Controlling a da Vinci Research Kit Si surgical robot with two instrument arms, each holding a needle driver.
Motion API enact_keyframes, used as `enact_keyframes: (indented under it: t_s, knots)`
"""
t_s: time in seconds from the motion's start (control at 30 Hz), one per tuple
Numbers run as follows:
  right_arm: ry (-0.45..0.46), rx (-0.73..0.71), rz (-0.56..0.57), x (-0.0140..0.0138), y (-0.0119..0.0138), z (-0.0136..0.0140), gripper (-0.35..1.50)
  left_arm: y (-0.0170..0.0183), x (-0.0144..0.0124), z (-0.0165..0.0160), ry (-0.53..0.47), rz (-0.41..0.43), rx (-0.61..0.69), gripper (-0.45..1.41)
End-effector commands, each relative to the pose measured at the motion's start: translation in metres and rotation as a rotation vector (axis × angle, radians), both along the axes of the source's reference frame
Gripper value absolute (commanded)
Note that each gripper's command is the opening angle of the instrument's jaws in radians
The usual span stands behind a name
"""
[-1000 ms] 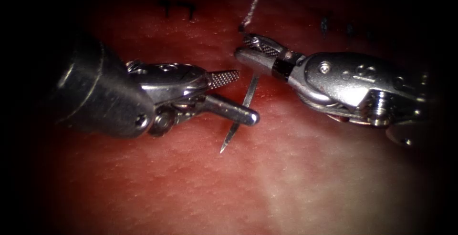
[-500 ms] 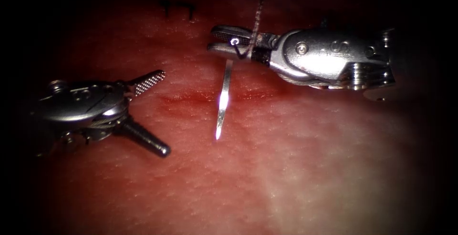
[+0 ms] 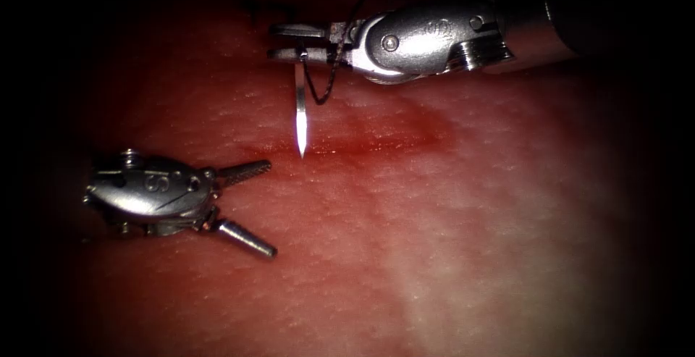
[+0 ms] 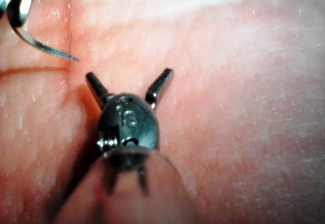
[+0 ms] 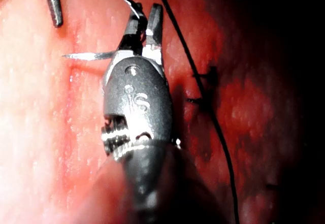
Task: Wound Closure
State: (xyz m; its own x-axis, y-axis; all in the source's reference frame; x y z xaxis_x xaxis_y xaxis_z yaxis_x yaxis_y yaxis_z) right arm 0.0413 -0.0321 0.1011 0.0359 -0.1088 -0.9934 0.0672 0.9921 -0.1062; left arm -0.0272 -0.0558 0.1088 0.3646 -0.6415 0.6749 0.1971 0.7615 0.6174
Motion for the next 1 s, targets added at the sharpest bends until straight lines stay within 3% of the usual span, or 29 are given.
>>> enact_keyframes:
  t_s: [0.03, 0.3, 0.53, 1.0]
  knots:
    - [0.009, -0.050, -0.006, 0.0019, 0.0000, 0.0012, -0.35, -0.0010, -0.0012, 0.0009, 0.003, 0.010, 0.005, 0.77]
    - [0.032, -0.150, 0.017, 0.0025, -0.0003, 0.0018, -0.35, -0.0019, -0.0024, 0.0029, 0.045, 0.044, 0.009, 0.81]
    - [0.029, -0.243, 0.028, 0.0027, -0.0005, 0.0030, -0.35, -0.0050, -0.0003, 0.0068, 0.151, 0.080, 0.091, 0.86]
    - [0.001, -0.308, 0.026, 0.0021, -0.0007, 0.0043, -0.35, -0.0047, 0.0001, 0.0057, 0.149, 0.082, 0.105, 0.87]
